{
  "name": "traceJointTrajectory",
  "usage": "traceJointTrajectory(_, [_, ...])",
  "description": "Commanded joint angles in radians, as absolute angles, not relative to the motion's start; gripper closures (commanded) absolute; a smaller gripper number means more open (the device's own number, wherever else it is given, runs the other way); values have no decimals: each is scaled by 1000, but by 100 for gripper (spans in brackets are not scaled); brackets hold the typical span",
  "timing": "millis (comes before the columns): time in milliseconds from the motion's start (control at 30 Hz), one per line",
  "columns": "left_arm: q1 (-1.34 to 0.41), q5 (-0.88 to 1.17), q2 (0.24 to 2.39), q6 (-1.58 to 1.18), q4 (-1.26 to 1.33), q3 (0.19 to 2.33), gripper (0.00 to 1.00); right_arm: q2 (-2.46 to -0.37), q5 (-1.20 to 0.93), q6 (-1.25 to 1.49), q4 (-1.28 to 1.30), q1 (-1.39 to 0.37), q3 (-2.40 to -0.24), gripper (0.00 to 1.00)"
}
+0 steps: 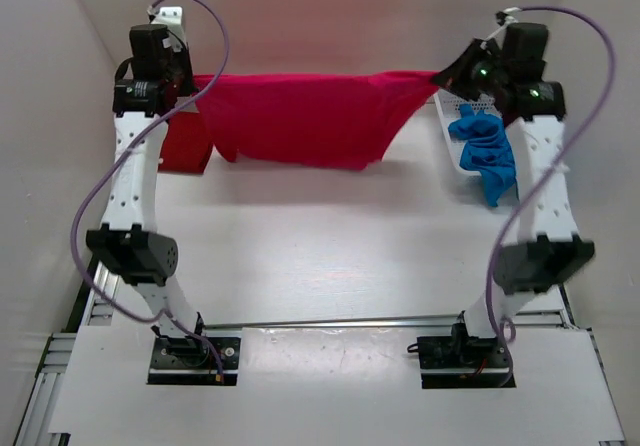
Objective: Fold and stack the t-shirts
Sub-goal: Flatten out the tshirt
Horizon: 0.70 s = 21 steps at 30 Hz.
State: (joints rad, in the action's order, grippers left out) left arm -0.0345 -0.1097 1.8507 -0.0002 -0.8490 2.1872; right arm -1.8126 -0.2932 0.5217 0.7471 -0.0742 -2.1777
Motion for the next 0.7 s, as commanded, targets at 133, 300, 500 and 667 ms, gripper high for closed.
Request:
traceJointTrajectory(133, [-72, -112, 1648, 0, -742, 1884, 89, -1441, -327, 512, 652, -67, -1708, 100])
traceJointTrajectory(300, [-72, -124, 1525, 0, -767, 1578, 89, -1199, -289, 537, 569, -115, -1217, 100])
traceJointTrajectory(500, [-72, -244, 1399, 0, -821, 1177, 89, -938, -235, 624, 581, -285, -706, 100])
traceJointTrajectory(667, [-72, -235, 1416, 0, -848, 921, 89, -890, -224, 724, 581, -414, -422, 100])
